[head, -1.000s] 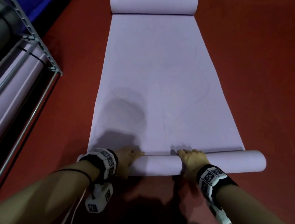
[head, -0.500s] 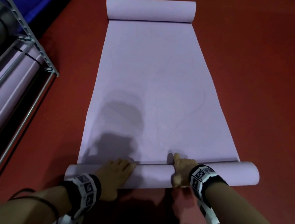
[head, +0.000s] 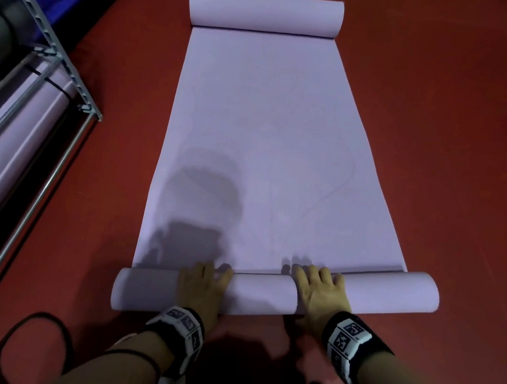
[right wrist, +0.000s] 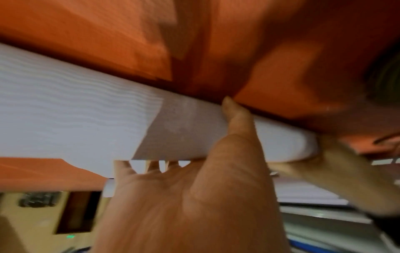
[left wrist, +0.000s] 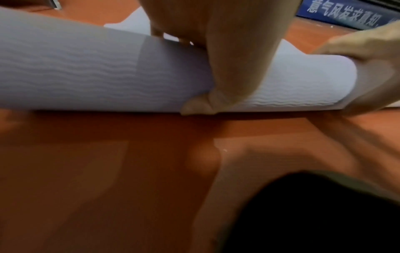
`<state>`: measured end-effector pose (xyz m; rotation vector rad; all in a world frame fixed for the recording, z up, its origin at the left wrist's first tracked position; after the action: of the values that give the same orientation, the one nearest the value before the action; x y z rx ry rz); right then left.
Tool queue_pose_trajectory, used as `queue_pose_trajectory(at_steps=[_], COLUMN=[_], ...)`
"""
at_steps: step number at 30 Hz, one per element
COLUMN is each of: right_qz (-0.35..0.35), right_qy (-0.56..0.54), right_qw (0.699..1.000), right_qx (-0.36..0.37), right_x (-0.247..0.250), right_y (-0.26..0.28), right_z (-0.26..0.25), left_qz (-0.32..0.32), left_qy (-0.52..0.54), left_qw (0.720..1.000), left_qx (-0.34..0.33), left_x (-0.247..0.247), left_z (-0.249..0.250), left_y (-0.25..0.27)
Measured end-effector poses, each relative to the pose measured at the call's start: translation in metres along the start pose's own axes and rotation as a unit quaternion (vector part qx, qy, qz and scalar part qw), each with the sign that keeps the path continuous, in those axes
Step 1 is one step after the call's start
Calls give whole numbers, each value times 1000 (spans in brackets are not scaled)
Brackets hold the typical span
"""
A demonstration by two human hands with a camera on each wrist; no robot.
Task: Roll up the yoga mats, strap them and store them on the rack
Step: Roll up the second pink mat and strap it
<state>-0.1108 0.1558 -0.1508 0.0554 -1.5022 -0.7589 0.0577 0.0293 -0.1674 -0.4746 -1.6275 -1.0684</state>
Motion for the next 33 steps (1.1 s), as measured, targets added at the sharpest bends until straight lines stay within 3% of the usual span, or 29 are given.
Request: queue_pose_trajectory(at_steps=[1,3,5,10,19,22,26,30,33], right_qz=[-1,3,32,-6,-175,-156,-50,-41,-18], right_qy=[-4,-47,-89,-121,-225,-196,-48,0,21], right_qw=[1000,999,995,992,958,968,997,997,999], right_qx=[-2,-21,16,33,-29,-22,43,58,43], right_x=[2,1,6,21,-11,-8,13,7,-6], right_y=[0,-4,-9,-15,-2,-3,7,14,11], right_z=[-1,5,9,19,19,17,8,-1,-8], left_qz=[12,-25,-53,-106,-302,-282,-190,-184,-100], left_qy=[9,1,-6,32,96,123,90,38,32], left_qw=[1000,1000,998,994,948,952,978,981,992], left_qx=[11,15,13,5,13,4,8,51,65], left_x=[0,10,15,26,6,2,4,4,14], left_z=[0,1,-4,-18,-28,-27,-26,-21,-14], left_y=[1,2,-1,-18,-13,-20,-30,-29,-22])
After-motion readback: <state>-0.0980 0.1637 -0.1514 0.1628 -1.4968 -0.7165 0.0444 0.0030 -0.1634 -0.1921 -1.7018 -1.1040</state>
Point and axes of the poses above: each hand's wrist, its own y-axis away from the middle knuckle, its own x-axis out of the back of the hand, z = x × y, the point moved 6 cm from there along -y, towards the middle knuckle, and after that the axes turned 2 degrees about -y, right-handed, at the moved point
